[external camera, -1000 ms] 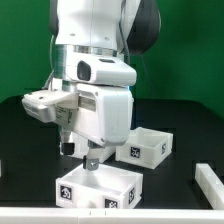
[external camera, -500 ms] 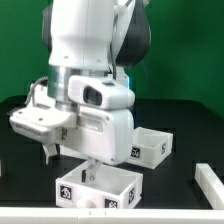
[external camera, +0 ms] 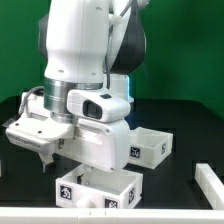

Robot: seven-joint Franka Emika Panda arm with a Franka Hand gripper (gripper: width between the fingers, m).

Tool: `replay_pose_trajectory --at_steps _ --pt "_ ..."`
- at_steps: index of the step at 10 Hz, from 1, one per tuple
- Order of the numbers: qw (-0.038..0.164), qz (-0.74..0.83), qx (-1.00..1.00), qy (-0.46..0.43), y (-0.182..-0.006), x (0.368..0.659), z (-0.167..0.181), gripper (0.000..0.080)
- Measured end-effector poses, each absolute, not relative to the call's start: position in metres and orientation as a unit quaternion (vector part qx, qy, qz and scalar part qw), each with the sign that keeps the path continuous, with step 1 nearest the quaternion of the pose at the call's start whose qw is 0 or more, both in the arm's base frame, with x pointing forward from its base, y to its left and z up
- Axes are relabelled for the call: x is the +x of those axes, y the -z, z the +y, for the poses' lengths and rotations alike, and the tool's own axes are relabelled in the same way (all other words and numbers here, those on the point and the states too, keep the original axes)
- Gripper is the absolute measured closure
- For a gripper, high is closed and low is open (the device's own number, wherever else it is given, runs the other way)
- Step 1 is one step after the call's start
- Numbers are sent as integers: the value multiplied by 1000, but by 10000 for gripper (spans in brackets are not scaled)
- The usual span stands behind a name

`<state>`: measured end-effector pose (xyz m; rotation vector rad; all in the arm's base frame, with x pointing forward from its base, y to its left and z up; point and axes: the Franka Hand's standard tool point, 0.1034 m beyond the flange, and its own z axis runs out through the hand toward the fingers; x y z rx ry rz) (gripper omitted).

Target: Assemble drawer

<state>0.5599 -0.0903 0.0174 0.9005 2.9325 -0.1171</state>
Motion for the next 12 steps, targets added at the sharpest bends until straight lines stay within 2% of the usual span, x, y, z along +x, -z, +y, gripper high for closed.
replay_pose_trajectory --at_steps 1,2,3,4,5,9,12 --pt "36 955 293 38 -17 560 -91 398" --pt "36 954 294 38 -17 560 -91 574" --pt "36 956 288 39 -17 560 -94 574" --pt "37 957 285 41 -16 561 -107 737" --pt "39 954 294 40 -16 559 -115 768" --pt "41 950 307 41 -16 548 -162 768" --pt "42 944 326 40 -16 547 -167 768"
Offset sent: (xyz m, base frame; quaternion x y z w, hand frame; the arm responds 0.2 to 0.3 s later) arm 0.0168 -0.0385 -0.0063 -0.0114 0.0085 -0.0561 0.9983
